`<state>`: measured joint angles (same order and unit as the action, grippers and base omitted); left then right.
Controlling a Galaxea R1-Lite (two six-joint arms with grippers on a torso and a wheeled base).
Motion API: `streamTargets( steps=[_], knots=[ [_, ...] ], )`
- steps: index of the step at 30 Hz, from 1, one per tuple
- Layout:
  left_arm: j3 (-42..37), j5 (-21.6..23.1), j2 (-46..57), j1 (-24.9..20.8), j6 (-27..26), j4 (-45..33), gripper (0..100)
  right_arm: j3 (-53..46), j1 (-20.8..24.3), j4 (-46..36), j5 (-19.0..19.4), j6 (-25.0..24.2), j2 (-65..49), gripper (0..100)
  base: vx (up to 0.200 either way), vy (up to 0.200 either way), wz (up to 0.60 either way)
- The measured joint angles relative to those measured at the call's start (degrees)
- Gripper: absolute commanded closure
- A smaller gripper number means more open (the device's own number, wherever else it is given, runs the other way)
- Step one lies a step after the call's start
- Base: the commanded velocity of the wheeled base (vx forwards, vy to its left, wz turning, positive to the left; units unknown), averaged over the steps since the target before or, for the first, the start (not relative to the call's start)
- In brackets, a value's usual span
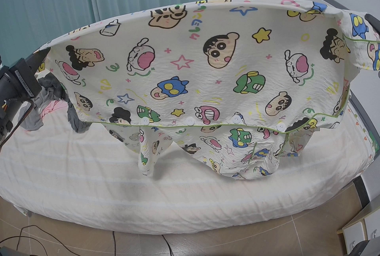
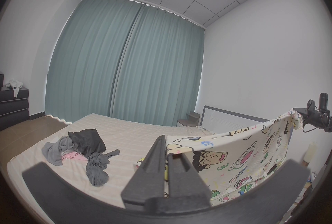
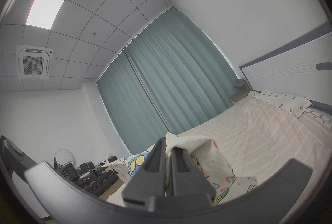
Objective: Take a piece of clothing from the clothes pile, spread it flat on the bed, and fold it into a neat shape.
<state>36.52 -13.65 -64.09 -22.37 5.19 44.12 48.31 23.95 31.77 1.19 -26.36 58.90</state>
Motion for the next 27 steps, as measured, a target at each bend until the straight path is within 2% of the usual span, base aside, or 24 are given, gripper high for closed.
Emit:
streamTargets(
  steps=[6, 15, 23, 27],
  knots=[
    [-0.5, -0.1, 1.3, -0.2, 0.0, -0.1, 100, -0.5, 0.0, 0.0, 1.7, 0.1, -2.1, 100, -0.033, 0.000, 0.00],
    [-0.7, -0.3, 2.7, -0.1, -0.1, -2.4, 100, -1.5, -0.4, -0.1, 1.9, 0.1, -3.1, 100, 0.000, 0.000, 0.00],
    [-0.8, -0.1, 5.2, -0.1, -0.1, -19.7, 100, -5.0, -3.2, 0.3, 2.3, 0.1, -1.4, 100, 0.000, 0.000, 0.00],
    [-1.4, -0.1, 6.0, -0.1, 0.0, -24.4, 100, -8.1, -6.3, 1.7, 3.3, 0.0, 1.4, 100, 0.000, 0.000, 0.00]
  ],
)
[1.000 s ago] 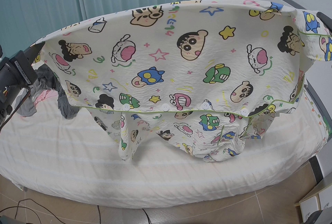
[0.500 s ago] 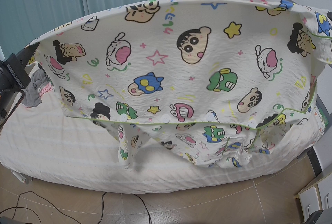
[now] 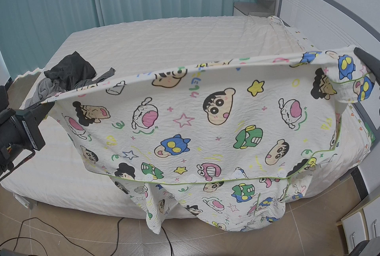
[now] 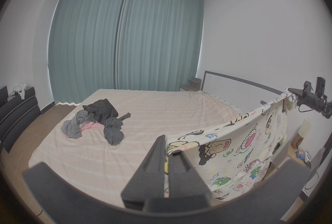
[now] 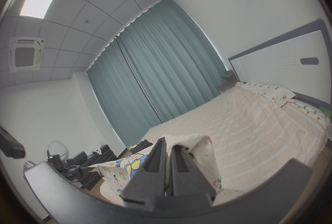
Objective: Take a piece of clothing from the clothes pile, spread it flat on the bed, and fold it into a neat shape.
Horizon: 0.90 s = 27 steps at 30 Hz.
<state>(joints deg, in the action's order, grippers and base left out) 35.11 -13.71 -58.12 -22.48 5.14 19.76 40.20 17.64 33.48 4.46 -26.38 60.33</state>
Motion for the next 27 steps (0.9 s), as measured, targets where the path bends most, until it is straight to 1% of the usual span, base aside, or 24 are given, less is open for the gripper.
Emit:
streamTargets(
  steps=[4, 6, 7, 11, 17, 21, 27],
  knots=[
    [-0.7, 0.0, -1.6, 0.1, 0.2, 1.5, 100, -2.4, -2.2, 2.6, 0.4, 0.0, 3.3, 100, 0.000, 0.000, 0.00],
    [-0.8, -0.1, -3.4, 0.2, 0.2, 4.3, 100, -3.4, -3.2, 4.4, 0.5, 0.0, 5.2, 100, 0.000, 0.000, 0.00],
    [-0.8, -0.2, -4.7, 0.2, 0.2, 6.9, 100, -3.8, -3.8, 5.5, 0.5, 0.0, 6.4, 100, 0.000, 0.000, 0.00],
    [-0.5, -0.5, -9.5, 0.3, 0.2, 13.9, 100, -4.6, -5.6, 9.2, 0.5, 0.0, 10.1, 100, 0.200, 0.000, 0.00],
    [2.3, -2.9, -18.5, 0.4, 0.2, 20.2, 100, -5.0, -8.0, 17.1, 0.6, 0.1, 16.5, 100, 0.200, 0.000, 0.00],
    [5.4, -3.6, -23.7, 0.4, 0.2, 21.7, 100, -4.8, -9.1, 20.4, 0.3, 0.4, 20.3, 100, 0.200, 0.000, 0.00],
    [10.6, -4.0, -30.3, 0.4, 0.4, 22.1, 100, -2.5, -10.4, 21.7, 0.1, 0.7, 25.1, 100, 0.200, 0.000, 0.00]
  ],
)
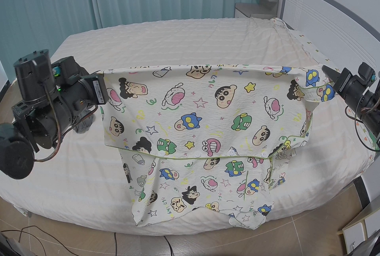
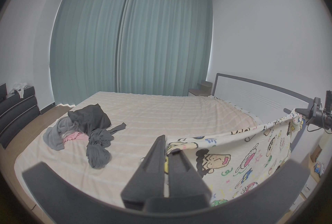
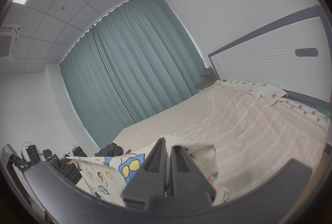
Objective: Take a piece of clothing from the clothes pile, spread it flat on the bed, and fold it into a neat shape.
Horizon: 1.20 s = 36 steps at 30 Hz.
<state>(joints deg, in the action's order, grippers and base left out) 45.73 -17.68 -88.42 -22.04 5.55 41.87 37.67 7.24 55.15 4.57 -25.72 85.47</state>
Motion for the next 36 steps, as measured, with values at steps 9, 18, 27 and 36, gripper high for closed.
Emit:
streamTargets(
  steps=[9, 18, 27, 36],
  knots=[
    [7.6, -0.4, -9.7, 0.3, 0.2, 0.0, 100, 4.7, -0.7, 0.6, 0.0, 0.0, 8.2, 100, 0.200, 0.000, 0.00],
    [14.7, -0.8, -21.0, 1.3, 0.7, 0.0, 100, 9.7, -1.0, 3.4, -1.2, 0.0, 18.9, 100, 0.089, 0.000, 0.00],
    [19.9, -0.9, -32.7, 2.3, 3.0, -0.2, 100, 15.1, -1.1, 3.8, -2.7, -0.4, 30.1, 100, 0.000, 0.000, 0.00],
    [29.6, -2.0, -42.8, 3.0, 5.6, -0.3, 100, 22.1, -1.0, 3.7, -4.1, -2.2, 40.0, 100, 0.000, 0.000, 0.00]
  ],
)
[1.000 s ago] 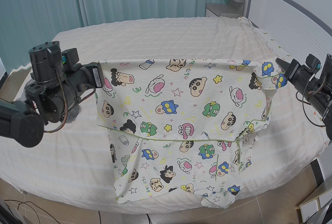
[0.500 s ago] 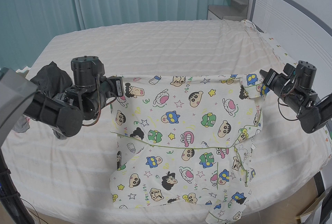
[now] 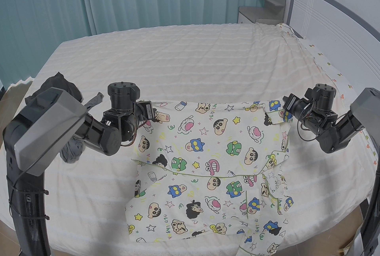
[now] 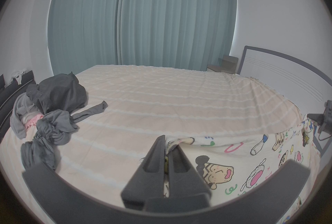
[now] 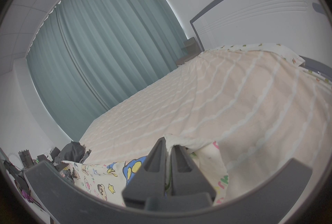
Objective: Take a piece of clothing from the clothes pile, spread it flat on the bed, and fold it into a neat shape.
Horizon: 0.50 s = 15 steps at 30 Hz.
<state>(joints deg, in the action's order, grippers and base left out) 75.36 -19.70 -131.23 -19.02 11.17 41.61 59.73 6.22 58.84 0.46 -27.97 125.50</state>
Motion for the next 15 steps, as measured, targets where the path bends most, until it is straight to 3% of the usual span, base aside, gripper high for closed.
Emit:
streamTargets(
  steps=[15],
  knots=[
    [19.4, -3.9, -15.3, 2.5, 2.1, -0.3, 100, 21.4, 0.0, -7.0, -1.0, -2.9, 14.4, 100, 0.000, 0.000, 0.00]
  ],
)
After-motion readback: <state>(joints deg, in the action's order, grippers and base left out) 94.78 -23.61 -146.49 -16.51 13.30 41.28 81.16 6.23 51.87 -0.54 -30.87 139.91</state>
